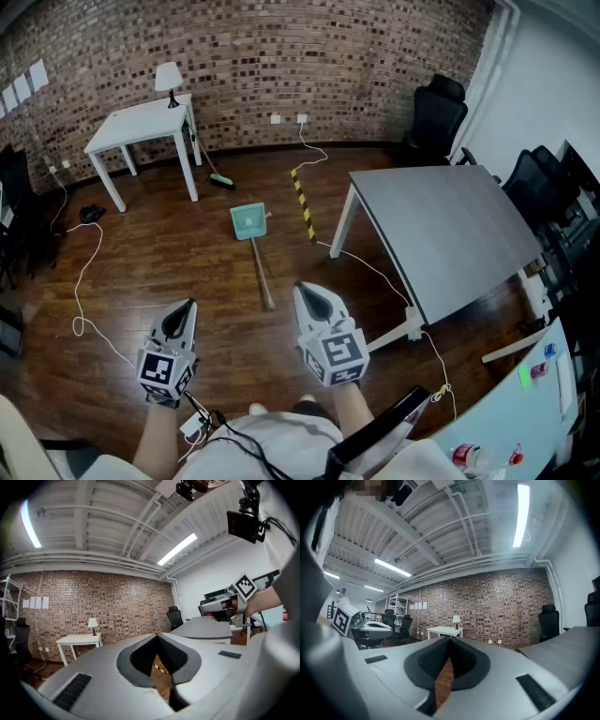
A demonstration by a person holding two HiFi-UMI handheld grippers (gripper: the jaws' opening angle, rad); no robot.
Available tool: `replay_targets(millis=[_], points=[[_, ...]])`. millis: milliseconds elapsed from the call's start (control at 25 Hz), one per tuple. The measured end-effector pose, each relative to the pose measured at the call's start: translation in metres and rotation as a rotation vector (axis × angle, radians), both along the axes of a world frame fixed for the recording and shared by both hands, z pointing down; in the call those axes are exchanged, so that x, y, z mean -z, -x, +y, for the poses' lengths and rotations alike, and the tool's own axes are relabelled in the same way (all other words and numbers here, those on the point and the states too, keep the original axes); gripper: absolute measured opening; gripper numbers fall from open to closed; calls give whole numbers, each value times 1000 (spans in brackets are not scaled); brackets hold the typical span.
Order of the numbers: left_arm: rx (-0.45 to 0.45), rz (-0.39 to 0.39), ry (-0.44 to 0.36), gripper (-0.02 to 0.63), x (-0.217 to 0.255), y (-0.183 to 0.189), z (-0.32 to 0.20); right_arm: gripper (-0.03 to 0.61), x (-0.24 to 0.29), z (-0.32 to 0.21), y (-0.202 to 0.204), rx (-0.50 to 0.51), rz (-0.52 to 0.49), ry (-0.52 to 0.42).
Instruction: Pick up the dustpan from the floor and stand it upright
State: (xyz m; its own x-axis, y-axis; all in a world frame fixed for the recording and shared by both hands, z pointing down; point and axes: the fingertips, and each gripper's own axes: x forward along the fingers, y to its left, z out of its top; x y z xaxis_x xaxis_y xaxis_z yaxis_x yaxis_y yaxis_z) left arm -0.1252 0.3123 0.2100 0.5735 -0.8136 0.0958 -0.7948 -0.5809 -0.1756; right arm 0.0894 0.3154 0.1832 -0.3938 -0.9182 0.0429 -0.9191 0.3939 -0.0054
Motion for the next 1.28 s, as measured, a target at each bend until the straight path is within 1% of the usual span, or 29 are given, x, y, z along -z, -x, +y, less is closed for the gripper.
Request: replay_targets(millis=[120,280,480,680,880,1080,1160,1280], points=[[-11,6,-17,-9,1,14,0,-18,3,3,13,-6,4,-9],[-5,0,-6,-9,-2,28,-5,-18,-1,3,25,-7,13,3],[-18,-10,5,-9,-8,27,-13,-18,-6,-8,24,-17,3,7],[-13,-25,16,-9,-16,27,-35,-18,-14,-36,21,-31,-6,4],[8,-36,22,-9,-22,23,-88,-18,-27,-91,11,-26,-25,13],[27,-36,10,-9,-17,6,-163,-18,-29,-171,-9,-17,-28,16],[30,-33,7,-9,-13,-7,-195,-18,-23,-203,-20,-1,-43,-2],[38,-25,-5,-9,-2,-29,-245,-18,-3,-245,-40,28,-85,-68]])
